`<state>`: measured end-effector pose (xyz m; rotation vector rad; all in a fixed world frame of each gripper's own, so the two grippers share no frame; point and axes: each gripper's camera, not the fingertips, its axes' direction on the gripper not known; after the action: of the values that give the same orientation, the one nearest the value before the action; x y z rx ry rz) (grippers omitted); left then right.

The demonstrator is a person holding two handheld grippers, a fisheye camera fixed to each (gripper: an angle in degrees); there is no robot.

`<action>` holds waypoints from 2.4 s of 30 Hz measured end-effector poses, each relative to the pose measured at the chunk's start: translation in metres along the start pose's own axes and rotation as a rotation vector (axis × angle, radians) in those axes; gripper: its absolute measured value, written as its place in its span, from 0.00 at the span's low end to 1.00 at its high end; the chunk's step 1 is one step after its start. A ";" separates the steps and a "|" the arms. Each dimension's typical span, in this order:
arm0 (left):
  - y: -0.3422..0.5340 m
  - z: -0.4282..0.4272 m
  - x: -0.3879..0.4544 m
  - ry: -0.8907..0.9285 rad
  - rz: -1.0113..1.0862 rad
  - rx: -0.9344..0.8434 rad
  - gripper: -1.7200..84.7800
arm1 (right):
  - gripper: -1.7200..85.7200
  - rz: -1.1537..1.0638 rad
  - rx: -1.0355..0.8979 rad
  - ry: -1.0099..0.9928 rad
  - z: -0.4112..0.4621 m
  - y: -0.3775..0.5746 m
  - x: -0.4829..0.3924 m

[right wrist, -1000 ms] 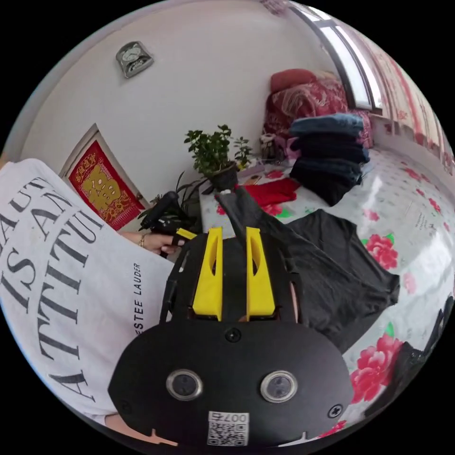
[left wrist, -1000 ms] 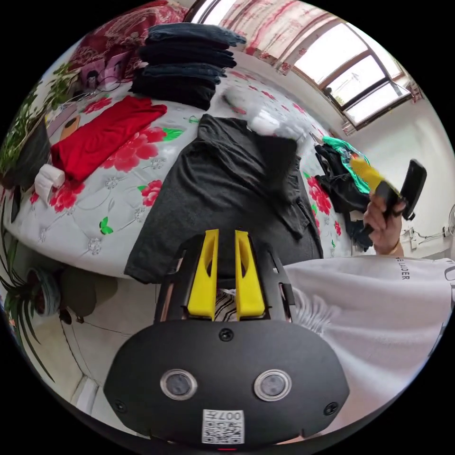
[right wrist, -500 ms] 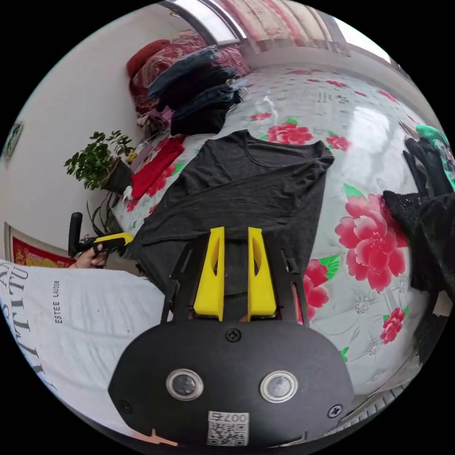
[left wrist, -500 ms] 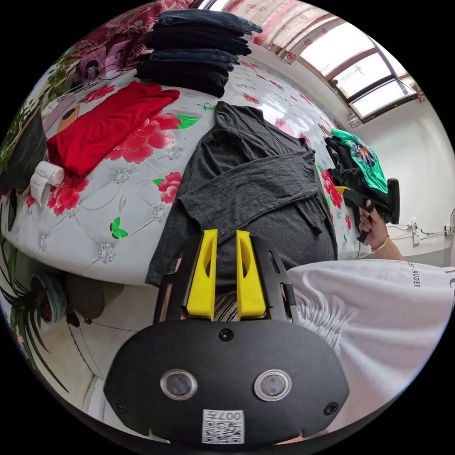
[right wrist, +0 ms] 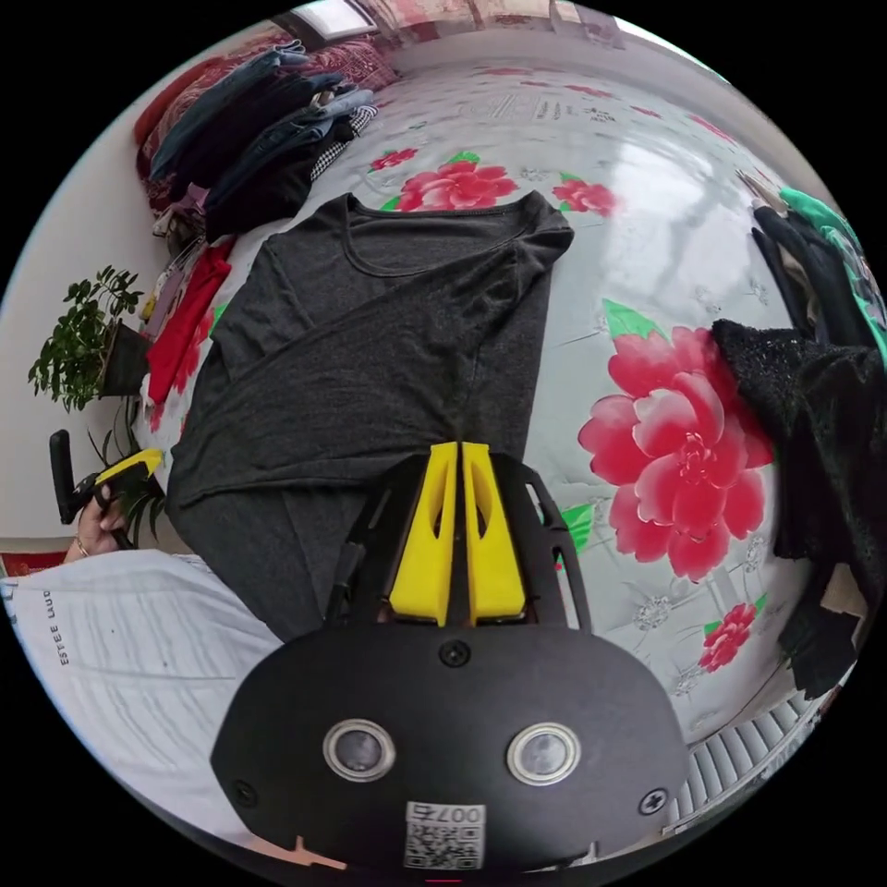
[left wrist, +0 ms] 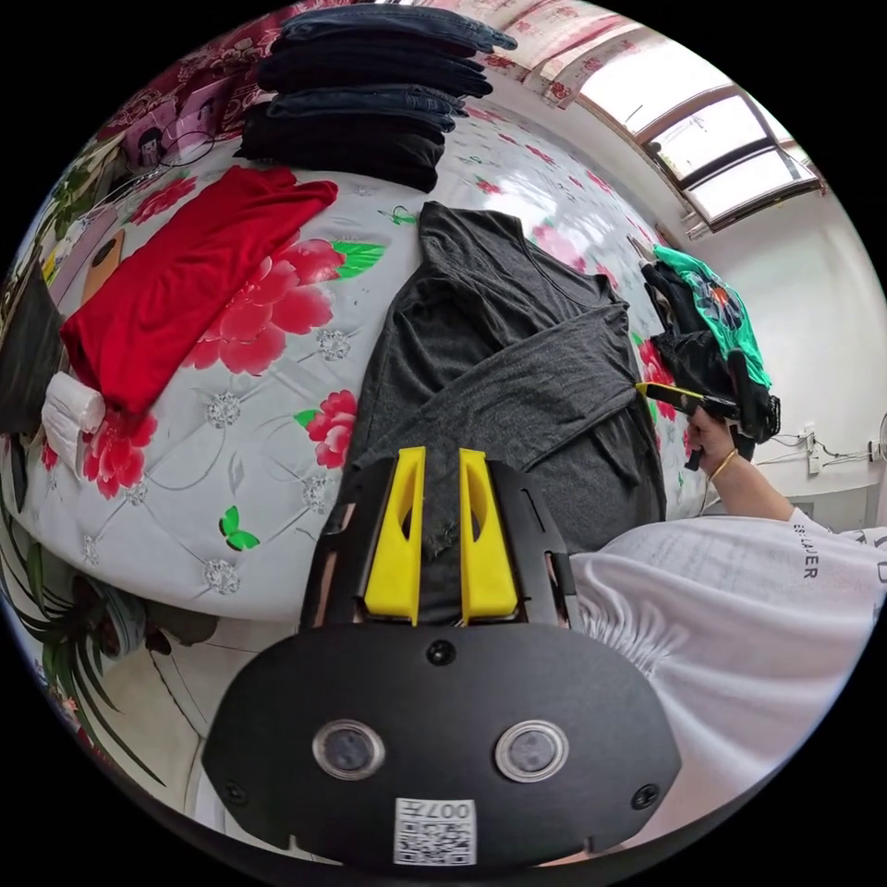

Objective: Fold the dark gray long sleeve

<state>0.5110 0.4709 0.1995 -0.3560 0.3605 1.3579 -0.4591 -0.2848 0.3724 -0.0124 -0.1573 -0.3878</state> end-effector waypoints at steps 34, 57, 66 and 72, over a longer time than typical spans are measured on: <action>-0.101 0.029 0.023 -0.020 -0.101 -0.082 0.09 | 0.04 0.273 0.150 -0.004 -0.044 -0.084 0.120; 0.043 -0.020 0.021 -0.188 -0.145 -0.176 0.11 | 0.11 0.061 -0.086 -0.026 -0.032 0.172 0.024; 0.027 0.013 0.055 -0.302 0.067 -0.268 0.03 | 0.03 -0.024 -0.109 0.086 -0.018 0.160 0.002; -0.009 -0.018 0.007 0.112 -0.138 -0.038 0.03 | 0.06 0.111 0.164 -0.065 -0.073 0.123 0.039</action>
<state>0.5207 0.4673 0.1809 -0.4812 0.3962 1.2142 -0.3665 -0.1888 0.3082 0.1273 -0.2509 -0.2629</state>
